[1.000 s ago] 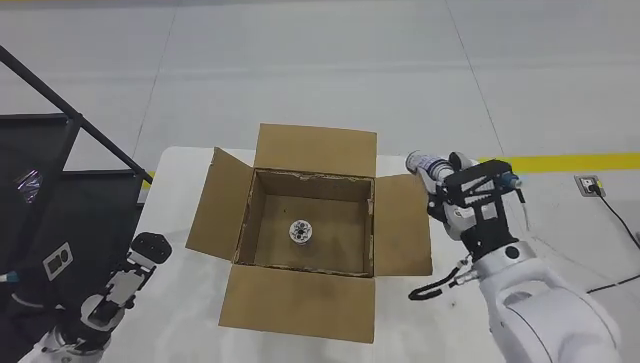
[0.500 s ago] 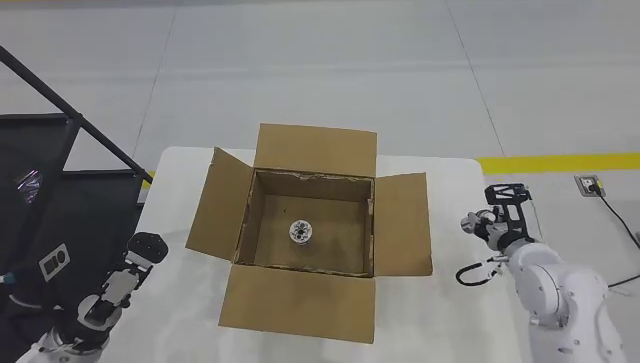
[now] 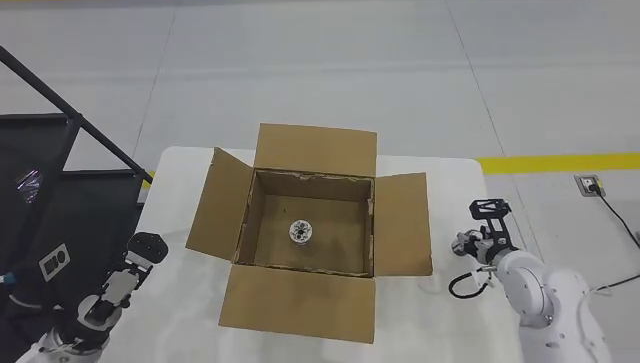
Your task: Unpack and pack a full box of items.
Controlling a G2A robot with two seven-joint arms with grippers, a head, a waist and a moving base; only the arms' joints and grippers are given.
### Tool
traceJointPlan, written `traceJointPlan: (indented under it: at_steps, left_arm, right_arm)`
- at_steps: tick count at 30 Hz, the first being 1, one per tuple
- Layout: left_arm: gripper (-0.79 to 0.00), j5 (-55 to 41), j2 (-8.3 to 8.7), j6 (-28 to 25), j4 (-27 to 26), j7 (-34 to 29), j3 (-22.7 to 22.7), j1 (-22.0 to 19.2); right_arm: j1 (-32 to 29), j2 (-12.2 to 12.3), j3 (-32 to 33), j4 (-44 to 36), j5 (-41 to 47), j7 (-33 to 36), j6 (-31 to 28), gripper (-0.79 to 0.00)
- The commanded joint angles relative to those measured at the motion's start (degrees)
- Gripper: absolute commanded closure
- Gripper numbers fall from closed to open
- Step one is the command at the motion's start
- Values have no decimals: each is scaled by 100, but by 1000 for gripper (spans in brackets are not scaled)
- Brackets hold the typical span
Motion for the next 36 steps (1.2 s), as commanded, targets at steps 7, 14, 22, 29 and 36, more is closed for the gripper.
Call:
traceJointPlan:
  at_steps: [7, 14, 22, 29, 36]
  left_arm:
    - [-785, 0, 0, 0, 0, 0, 0, 0]
    - [-785, 117, -2, 109, -16, 161, 19, 16]
    - [-785, 85, -12, -30, 291, 491, 11, 231]
    - [-785, -280, -22, -497, 543, 621, -107, 604]
    - [-785, -388, -13, -651, 645, 590, -85, 724]
  right_arm:
    - [-120, 35, 23, -460, 203, -74, -38, -785]
    - [-358, -3, -248, -2631, 957, -1301, -181, -785]
    - [293, -155, -2991, -2928, 623, -379, -491, -785]
    - [1884, -670, -4998, -358, 721, 202, 454, -785]
    - [2989, -1317, -5739, 1563, 1530, -675, 1333, -785]
